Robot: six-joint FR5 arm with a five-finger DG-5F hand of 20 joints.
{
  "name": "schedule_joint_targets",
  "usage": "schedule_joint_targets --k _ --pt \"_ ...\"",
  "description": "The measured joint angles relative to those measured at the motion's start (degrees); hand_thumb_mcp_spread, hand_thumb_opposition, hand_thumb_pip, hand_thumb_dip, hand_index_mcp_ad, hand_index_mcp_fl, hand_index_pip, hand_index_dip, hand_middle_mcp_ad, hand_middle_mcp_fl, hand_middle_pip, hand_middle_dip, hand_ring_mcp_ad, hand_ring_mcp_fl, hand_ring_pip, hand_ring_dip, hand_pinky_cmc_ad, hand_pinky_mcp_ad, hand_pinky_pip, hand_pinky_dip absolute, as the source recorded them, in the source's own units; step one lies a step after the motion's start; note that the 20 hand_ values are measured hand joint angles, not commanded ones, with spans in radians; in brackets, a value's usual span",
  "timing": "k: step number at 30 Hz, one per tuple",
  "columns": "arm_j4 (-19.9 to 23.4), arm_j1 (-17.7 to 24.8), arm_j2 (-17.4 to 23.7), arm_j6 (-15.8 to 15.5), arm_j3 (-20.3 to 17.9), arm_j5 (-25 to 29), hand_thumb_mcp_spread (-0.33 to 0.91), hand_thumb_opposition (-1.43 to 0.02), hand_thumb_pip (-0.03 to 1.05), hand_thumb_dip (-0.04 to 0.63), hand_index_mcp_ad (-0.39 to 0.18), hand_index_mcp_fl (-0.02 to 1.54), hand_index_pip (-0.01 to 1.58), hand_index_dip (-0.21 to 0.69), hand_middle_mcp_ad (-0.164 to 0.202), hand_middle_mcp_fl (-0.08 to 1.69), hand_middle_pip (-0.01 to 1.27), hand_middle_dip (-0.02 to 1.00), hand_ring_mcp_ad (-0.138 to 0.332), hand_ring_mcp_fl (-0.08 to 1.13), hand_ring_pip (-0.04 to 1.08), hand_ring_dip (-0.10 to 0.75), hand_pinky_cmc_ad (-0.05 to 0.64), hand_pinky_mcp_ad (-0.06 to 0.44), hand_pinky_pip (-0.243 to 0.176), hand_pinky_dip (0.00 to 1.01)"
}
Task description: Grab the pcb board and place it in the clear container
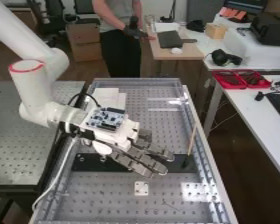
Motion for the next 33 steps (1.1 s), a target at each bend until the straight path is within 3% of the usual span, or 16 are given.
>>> schedule_joint_targets --k 17,26,33 --pt "4.09 0.29 -0.91 -1.9 -1.66 0.27 0.42 -0.88 0.75 0.269 -0.122 0.0 1.55 0.106 0.07 0.02 0.14 0.14 0.195 0.0 0.06 -0.014 0.241 0.138 -0.106 0.32" --pt "4.26 0.22 -0.83 -10.26 -1.71 -1.79 0.42 -0.87 0.75 0.269 -0.119 0.01 1.55 0.101 0.07 0.04 0.14 0.15 0.195 0.0 0.06 -0.014 0.239 0.138 -0.106 0.32" --pt "1.42 -0.6 -1.05 -17.56 0.08 -6.92 0.42 -0.87 0.75 0.269 -0.134 0.01 1.55 0.101 0.059 0.05 0.14 0.15 0.195 0.0 0.06 -0.014 0.241 0.138 -0.106 0.32"
